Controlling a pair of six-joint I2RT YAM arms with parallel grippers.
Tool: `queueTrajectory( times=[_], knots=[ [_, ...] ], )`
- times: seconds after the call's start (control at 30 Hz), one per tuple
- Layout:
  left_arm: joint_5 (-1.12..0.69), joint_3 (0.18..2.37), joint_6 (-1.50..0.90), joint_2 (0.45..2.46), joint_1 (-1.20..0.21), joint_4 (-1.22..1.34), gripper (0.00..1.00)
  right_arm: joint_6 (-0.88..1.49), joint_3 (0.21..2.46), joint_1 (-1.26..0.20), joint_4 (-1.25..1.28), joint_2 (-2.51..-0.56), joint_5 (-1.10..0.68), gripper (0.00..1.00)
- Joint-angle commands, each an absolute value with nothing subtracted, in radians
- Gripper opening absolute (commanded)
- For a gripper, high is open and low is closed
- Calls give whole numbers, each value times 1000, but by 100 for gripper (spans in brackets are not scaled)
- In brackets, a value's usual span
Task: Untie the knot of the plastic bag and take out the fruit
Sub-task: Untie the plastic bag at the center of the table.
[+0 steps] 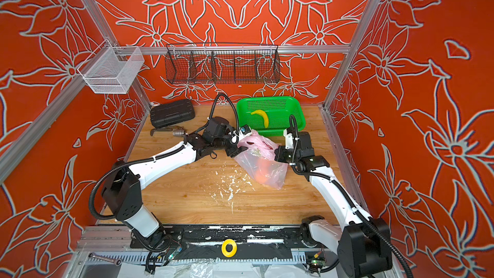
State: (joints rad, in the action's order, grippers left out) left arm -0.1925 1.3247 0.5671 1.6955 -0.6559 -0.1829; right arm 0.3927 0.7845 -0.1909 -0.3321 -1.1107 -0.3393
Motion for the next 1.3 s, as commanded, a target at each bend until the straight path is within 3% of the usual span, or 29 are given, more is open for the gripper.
queueTrajectory(
  times=[0.0,0.2,0.37,0.47,0.73,0.93,1.03,1.07,1.17,1.27],
  knots=[
    [-167,1370,650,1751,-667,-174,72,383,797,-190,-342,-1111,-365,0],
    [-201,1401,632,1795,-673,-156,53,391,794,-189,-340,-1114,-357,0],
    [-157,1397,551,1800,-672,-115,13,403,793,-190,-334,-1124,-347,0],
    [-120,1371,499,1786,-670,-73,2,423,792,-188,-337,-1119,-308,0],
    [-129,1350,241,1750,-593,-59,0,481,768,-135,-376,-1082,-173,0],
    [-227,1334,123,1730,-536,-66,0,498,719,-80,-349,-1027,-197,1],
    [-259,1344,109,1731,-535,-87,0,446,699,-83,-285,-963,-288,35],
    [-270,1348,100,1730,-535,-93,0,428,690,-88,-259,-930,-303,42],
    [-289,1363,78,1729,-535,-111,0,336,670,-123,-212,-834,-274,54],
    [-293,1371,62,1729,-535,-128,0,203,689,-196,-222,-789,-255,56]
  ],
)
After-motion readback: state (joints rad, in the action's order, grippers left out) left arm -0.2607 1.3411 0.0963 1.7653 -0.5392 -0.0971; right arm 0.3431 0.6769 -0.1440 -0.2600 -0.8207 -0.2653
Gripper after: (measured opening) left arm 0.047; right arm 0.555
